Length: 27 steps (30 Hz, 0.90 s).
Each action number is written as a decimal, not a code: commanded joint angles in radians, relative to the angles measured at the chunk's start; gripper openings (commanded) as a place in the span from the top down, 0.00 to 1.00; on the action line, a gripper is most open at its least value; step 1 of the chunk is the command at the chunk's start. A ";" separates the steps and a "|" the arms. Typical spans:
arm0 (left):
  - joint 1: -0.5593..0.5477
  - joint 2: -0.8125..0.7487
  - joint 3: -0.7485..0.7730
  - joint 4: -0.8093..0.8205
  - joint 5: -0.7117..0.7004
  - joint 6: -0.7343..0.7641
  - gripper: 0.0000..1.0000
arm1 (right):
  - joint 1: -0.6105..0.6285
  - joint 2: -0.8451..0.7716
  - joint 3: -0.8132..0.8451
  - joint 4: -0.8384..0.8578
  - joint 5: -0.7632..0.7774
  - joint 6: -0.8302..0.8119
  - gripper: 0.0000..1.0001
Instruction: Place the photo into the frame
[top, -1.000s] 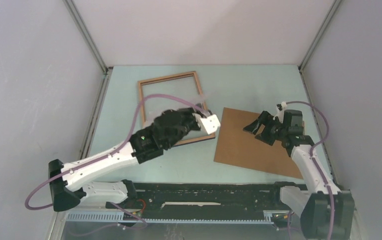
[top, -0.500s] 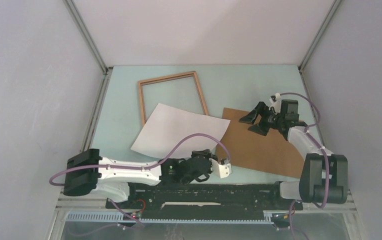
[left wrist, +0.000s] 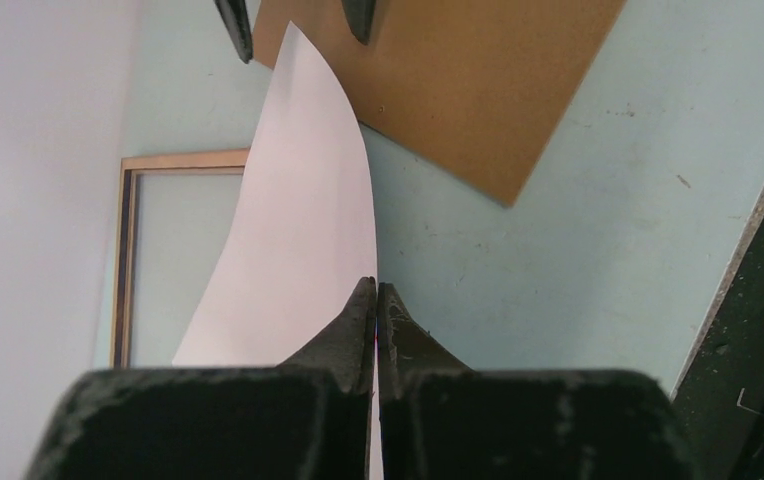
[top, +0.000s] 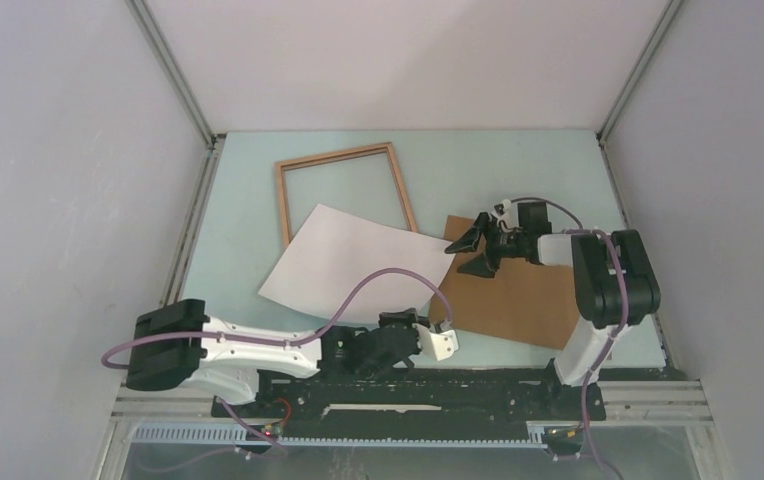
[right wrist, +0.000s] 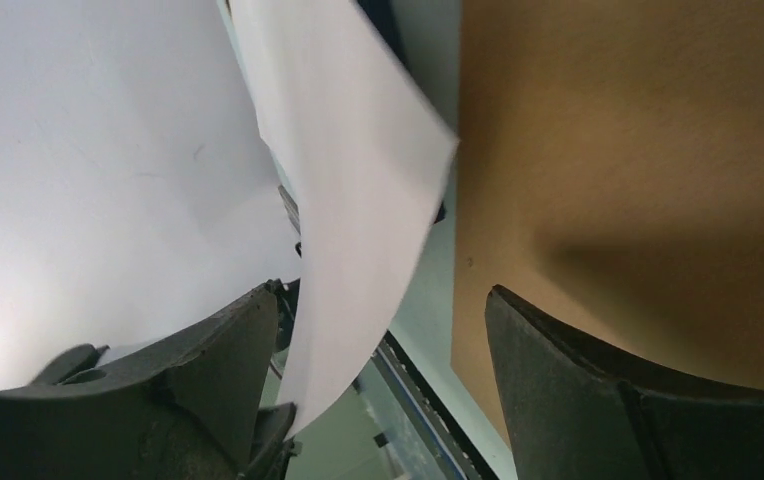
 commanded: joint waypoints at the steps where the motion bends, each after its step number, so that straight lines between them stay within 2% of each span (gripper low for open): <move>1: -0.013 -0.035 -0.013 0.065 -0.012 -0.058 1.00 | 0.003 0.074 0.041 0.150 -0.020 0.136 0.18; 5: -0.018 -0.043 -0.029 0.086 0.004 -0.074 1.00 | 0.017 0.126 0.042 0.256 -0.002 0.229 0.25; 9: -0.018 -0.051 -0.038 0.090 0.006 -0.091 0.98 | 0.045 0.152 0.018 0.431 0.028 0.356 0.36; 10: -0.018 -0.057 -0.040 0.088 0.004 -0.105 0.96 | 0.051 0.158 0.012 0.473 0.030 0.389 0.42; 12: -0.017 -0.072 -0.048 0.091 -0.003 -0.131 0.81 | 0.064 0.169 -0.008 0.581 0.043 0.463 0.58; 13: -0.016 -0.080 -0.050 0.093 -0.004 -0.150 0.72 | 0.068 0.172 -0.025 0.636 0.057 0.505 0.70; 16: -0.012 -0.118 -0.046 0.070 -0.005 -0.237 0.35 | 0.073 0.157 -0.094 0.794 0.128 0.593 0.97; 17: -0.007 -0.144 -0.032 0.038 0.015 -0.274 0.24 | 0.073 0.149 -0.118 0.818 0.149 0.608 1.00; 19: 0.002 -0.219 -0.011 -0.013 0.070 -0.337 0.09 | 0.073 0.132 -0.162 0.882 0.190 0.626 1.00; 21: 0.015 -0.324 0.013 -0.061 0.117 -0.389 0.01 | 0.068 0.116 -0.197 0.917 0.220 0.636 1.00; 25: 0.138 -0.459 0.111 -0.194 0.306 -0.508 0.00 | 0.046 0.080 -0.285 1.050 0.270 0.691 1.00; 27: 0.224 -0.499 0.169 -0.252 0.332 -0.580 0.00 | 0.032 0.053 -0.319 1.100 0.297 0.720 1.00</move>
